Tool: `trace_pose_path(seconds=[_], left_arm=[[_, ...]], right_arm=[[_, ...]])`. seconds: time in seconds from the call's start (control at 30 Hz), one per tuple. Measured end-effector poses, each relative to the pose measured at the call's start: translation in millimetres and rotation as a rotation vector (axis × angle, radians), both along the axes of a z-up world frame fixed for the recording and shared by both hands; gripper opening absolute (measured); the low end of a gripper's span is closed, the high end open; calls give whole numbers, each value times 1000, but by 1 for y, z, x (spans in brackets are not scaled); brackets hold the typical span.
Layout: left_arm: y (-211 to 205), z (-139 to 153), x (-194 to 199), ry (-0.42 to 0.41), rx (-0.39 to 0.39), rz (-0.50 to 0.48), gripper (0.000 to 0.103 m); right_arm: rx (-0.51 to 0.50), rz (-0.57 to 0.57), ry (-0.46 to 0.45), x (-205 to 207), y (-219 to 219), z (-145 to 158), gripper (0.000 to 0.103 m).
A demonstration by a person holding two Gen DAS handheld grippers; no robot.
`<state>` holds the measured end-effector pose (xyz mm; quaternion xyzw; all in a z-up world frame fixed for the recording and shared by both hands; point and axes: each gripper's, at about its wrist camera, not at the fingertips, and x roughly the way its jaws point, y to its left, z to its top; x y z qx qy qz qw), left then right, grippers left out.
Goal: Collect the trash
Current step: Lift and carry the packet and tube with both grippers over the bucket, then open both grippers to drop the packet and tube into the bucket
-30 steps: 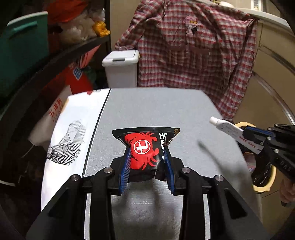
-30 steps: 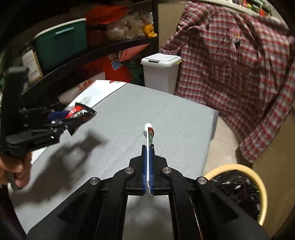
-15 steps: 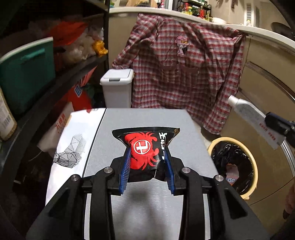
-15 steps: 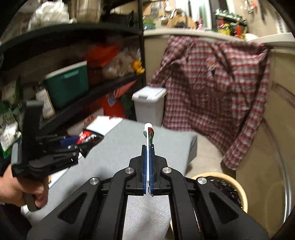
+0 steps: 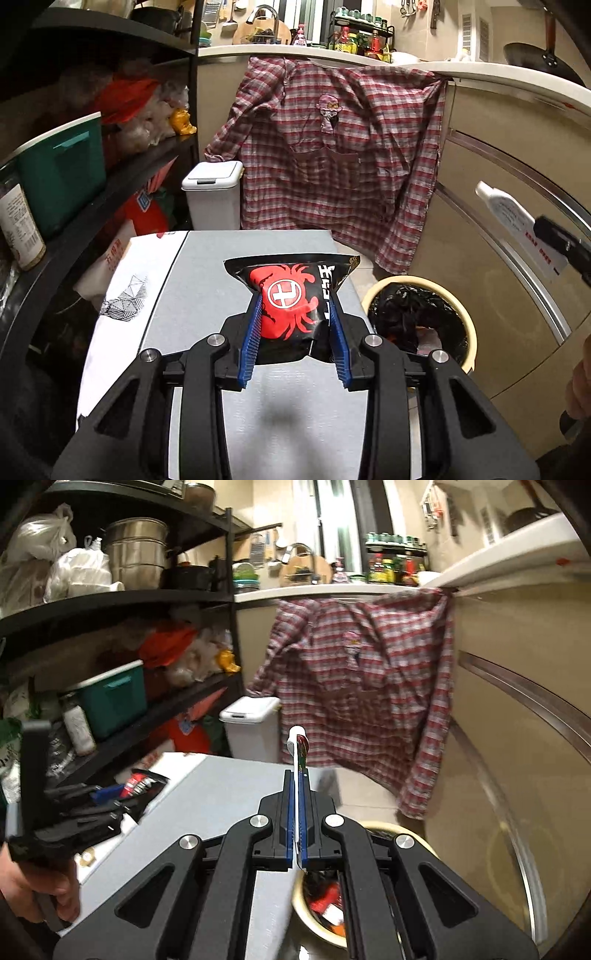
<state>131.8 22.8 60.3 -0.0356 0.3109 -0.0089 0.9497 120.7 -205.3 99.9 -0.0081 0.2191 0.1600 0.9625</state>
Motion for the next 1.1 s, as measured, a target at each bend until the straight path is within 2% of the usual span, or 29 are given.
trace_pose_path(seconds=[0.23, 0.47, 0.7, 1.0, 1.1], left_arm=[[-41, 5, 5, -7, -4, -38, 34], [-88, 0, 27, 1, -16, -88, 34], [-130, -18, 52, 35, -21, -145, 34], [-158, -39, 77, 78, -17, -187, 35], [-164, -42, 83, 85, -17, -194, 40]], right_arm=[[25, -98, 24, 2, -50, -13, 2], [29, -131, 65, 19, -76, -30, 3], [52, -137, 121, 39, -86, -49, 3], [58, -148, 147, 59, -91, -63, 3], [57, -151, 160, 66, -91, -67, 4]])
